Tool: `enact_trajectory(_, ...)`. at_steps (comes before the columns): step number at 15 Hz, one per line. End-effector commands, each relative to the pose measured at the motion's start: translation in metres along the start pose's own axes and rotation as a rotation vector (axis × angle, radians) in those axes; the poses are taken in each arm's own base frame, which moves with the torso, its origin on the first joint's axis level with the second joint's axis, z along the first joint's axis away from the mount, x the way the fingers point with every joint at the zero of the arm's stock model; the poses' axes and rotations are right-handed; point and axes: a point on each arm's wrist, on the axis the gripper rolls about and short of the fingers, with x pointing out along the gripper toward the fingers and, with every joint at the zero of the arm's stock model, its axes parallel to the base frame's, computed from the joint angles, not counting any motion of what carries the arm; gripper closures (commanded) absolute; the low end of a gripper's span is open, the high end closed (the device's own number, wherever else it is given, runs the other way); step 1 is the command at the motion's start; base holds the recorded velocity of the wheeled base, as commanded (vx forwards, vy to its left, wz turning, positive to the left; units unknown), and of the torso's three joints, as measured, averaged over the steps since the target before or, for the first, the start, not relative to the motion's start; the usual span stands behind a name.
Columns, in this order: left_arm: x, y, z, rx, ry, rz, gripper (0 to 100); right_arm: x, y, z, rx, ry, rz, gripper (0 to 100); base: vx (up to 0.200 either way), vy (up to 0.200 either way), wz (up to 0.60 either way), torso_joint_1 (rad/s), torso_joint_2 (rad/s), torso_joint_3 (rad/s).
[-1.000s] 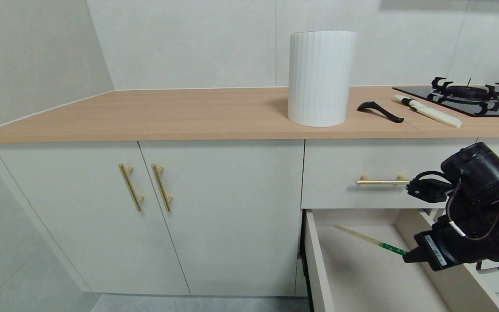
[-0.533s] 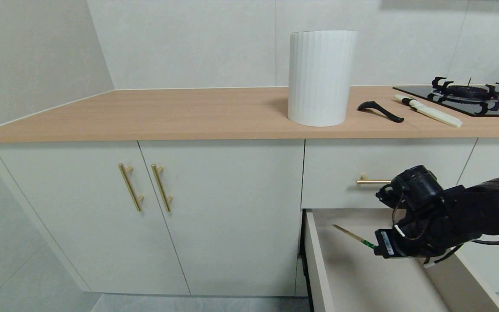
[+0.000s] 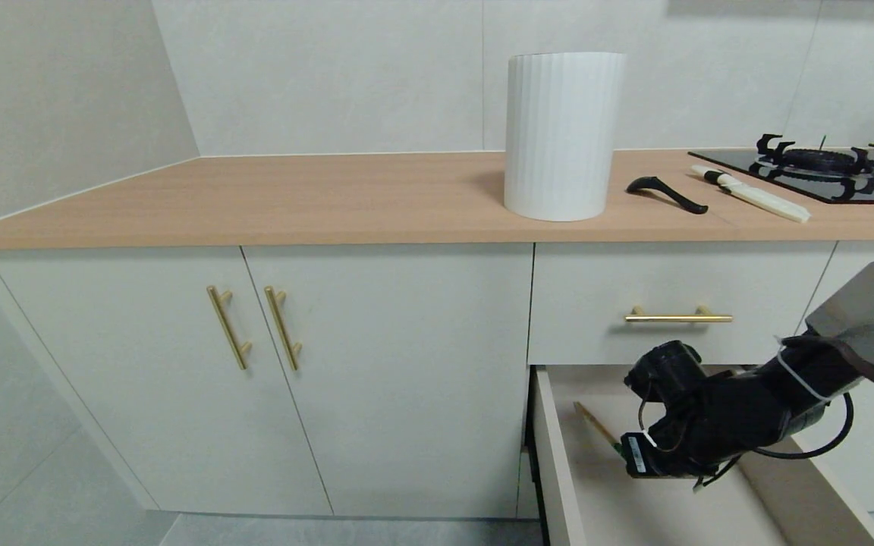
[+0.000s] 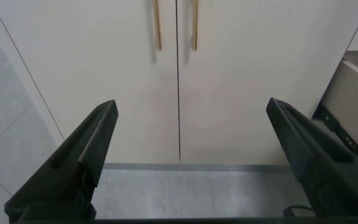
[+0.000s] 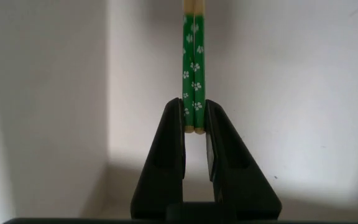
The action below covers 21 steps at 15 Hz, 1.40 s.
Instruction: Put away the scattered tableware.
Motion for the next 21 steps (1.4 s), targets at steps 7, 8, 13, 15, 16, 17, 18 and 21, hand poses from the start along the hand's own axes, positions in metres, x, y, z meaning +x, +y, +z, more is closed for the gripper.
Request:
enact_trajectory(7, 0.000, 0.000, 0.000, 0.000, 0.002, 0.000, 0, 0.040, 0.017, -0.021, -0.036, 0.071, -0.098, 100, 0.000, 0.000, 0.00, 0.000, 0.00, 0.000)
enact_trajectory(8, 0.000, 0.000, 0.000, 0.000, 0.002, 0.000, 0, 0.042, 0.017, -0.022, -0.039, 0.071, -0.114, 100, 0.000, 0.000, 0.00, 0.000, 0.00, 0.000)
enact_trajectory(13, 0.000, 0.000, 0.000, 0.000, 0.002, 0.000, 0, 0.045, 0.018, -0.022, -0.042, 0.061, -0.133, 100, 0.000, 0.000, 0.00, 0.000, 0.00, 0.000)
enact_trajectory(15, 0.000, 0.000, 0.000, 0.000, 0.002, 0.000, 0, 0.046, 0.018, -0.022, -0.042, 0.061, -0.133, 100, 0.000, 0.000, 0.00, 0.000, 0.00, 0.000)
enact_trajectory(16, 0.000, 0.000, 0.000, 0.000, 0.000, 0.000, 0, 0.046, 0.018, -0.022, -0.042, 0.061, -0.133, 100, 0.000, 0.000, 0.00, 0.000, 0.00, 0.000)
enact_trajectory(17, 0.000, 0.000, 0.000, 0.000, 0.000, 0.000, 0, 0.046, 0.018, -0.022, -0.042, 0.061, -0.133, 100, 0.000, 0.000, 0.00, 0.000, 0.00, 0.000)
enact_trajectory(18, 0.000, 0.000, 0.000, 0.000, 0.002, 0.000, 0, 0.046, 0.018, -0.022, -0.042, 0.061, -0.133, 100, 0.000, 0.000, 0.00, 0.000, 0.00, 0.000)
enact_trajectory(21, 0.000, 0.000, 0.000, 0.000, 0.002, 0.000, 0, 0.046, 0.018, -0.022, -0.042, 0.061, -0.133, 0, 0.000, 0.000, 0.00, 0.000, 0.00, 0.000)
